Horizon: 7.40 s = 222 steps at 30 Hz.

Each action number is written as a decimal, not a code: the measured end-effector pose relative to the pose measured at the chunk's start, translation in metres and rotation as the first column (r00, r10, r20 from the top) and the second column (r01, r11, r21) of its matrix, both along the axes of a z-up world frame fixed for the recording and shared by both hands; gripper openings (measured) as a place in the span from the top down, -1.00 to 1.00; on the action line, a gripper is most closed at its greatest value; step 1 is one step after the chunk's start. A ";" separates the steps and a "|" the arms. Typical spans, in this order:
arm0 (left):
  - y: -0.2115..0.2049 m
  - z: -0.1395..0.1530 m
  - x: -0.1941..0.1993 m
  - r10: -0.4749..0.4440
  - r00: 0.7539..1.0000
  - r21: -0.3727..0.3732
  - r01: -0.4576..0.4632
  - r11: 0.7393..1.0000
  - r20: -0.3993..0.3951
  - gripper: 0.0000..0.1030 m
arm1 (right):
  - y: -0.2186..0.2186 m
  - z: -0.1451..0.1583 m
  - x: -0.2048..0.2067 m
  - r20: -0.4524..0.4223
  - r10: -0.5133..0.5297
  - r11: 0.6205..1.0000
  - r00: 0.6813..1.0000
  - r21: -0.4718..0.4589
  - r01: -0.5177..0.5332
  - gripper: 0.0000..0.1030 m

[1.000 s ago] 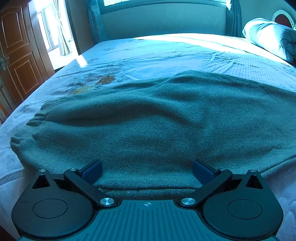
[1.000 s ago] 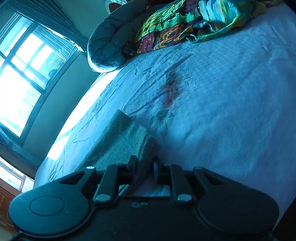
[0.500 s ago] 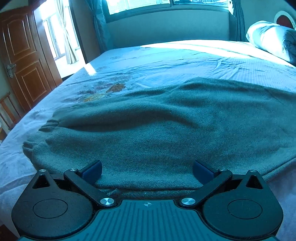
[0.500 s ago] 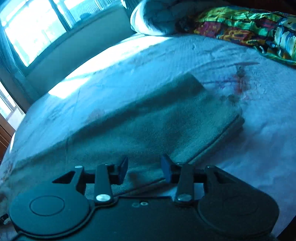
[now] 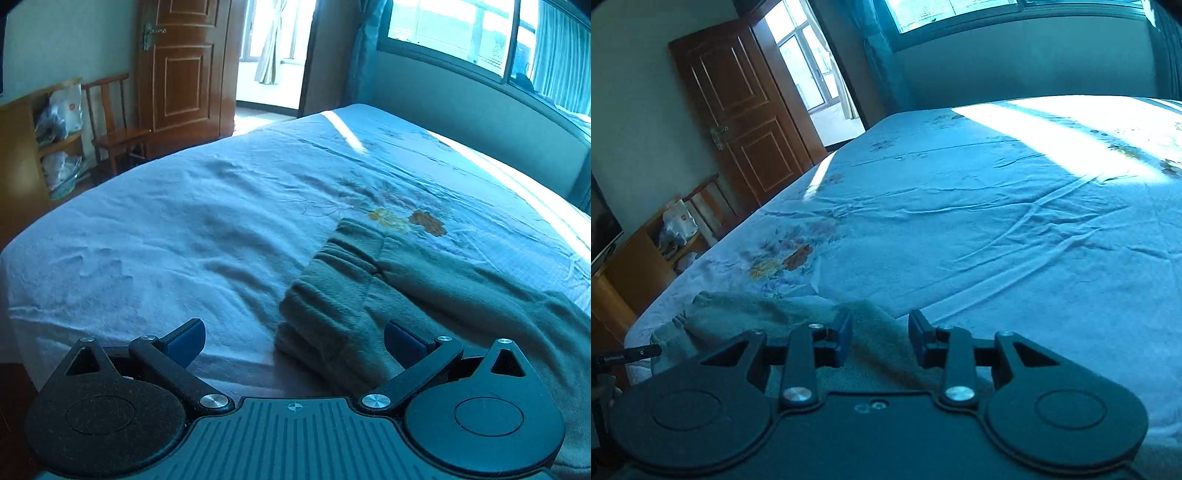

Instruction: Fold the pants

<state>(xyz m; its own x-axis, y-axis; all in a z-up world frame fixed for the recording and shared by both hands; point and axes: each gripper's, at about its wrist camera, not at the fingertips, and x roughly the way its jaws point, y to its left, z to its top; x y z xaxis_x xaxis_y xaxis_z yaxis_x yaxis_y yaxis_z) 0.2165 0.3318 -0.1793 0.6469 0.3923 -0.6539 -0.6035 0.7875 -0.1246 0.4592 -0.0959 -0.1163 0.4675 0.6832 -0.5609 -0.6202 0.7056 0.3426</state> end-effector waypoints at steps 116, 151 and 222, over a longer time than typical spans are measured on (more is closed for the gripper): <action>-0.506 -0.021 0.061 -0.652 0.755 0.147 0.655 0.741 -0.072 -1.00 | -0.464 -0.110 -0.203 -0.390 -0.784 0.343 0.483 0.376 0.861 0.83; -0.115 0.003 -0.065 -0.187 0.968 -0.002 0.190 0.982 0.168 -1.00 | -0.071 -0.013 -0.198 -0.007 -0.398 0.897 0.918 0.208 0.390 0.62; 0.002 -0.049 -0.043 -0.004 0.951 -0.395 0.132 0.909 0.308 -0.35 | -0.081 -0.020 -0.193 0.067 -0.405 0.914 0.912 0.074 0.400 -0.14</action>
